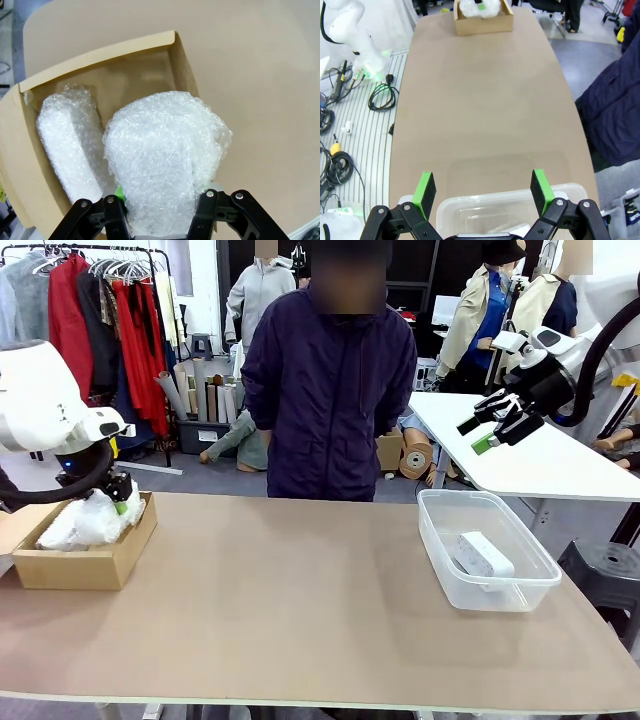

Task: Separate and place wrapped and unwrapped clocks.
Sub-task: If the picked Digital clock is wrapped, place it in the Package Box ; if not, place it in the Organizing box.

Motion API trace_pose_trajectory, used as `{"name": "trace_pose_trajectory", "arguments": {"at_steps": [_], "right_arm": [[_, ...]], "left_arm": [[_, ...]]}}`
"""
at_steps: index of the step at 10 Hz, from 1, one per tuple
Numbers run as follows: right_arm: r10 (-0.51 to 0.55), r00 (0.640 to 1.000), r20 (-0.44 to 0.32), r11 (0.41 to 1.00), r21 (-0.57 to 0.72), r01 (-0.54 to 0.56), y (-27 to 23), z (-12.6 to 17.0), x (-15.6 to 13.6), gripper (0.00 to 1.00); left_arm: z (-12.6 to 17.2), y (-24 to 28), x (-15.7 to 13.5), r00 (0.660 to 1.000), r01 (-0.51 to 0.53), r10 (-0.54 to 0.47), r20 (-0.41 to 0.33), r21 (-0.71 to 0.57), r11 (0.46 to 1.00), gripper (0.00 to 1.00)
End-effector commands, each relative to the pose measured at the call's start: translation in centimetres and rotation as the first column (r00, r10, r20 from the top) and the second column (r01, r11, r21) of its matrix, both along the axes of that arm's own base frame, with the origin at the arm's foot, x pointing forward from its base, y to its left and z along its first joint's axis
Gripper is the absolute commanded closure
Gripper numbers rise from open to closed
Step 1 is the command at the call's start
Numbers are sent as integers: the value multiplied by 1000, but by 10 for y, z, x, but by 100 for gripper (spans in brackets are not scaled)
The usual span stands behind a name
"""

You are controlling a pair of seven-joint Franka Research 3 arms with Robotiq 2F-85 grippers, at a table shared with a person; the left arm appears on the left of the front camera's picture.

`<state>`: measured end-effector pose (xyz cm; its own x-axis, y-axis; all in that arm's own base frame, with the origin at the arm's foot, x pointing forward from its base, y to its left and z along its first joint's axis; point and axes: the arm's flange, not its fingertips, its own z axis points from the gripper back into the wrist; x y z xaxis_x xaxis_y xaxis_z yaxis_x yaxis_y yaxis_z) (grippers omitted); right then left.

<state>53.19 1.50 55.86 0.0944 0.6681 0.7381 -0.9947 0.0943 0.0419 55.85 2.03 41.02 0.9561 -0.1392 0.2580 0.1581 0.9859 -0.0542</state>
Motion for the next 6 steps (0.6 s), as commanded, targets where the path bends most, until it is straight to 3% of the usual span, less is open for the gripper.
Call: {"name": "trace_pose_trajectory", "arguments": {"at_steps": [1, 2, 5, 6], "right_arm": [[3, 1000, 1, 1000, 2, -3, 0, 2, 0, 0], [3, 1000, 1, 1000, 2, -3, 0, 2, 0, 0], [3, 1000, 1, 1000, 2, -3, 0, 2, 0, 0], [3, 1000, 1, 1000, 2, -3, 0, 2, 0, 0]], "left_arm": [[10, 2, -6, 999, 0, 1, 36, -41, 999, 100], [0, 0, 0, 1000, 0, 0, 0, 0, 1000, 100], [0, -1, 0, 1000, -4, 4, 1, -6, 1000, 100], [-2, -2, 5, 998, 38, -38, -57, -1, 999, 100]]}}
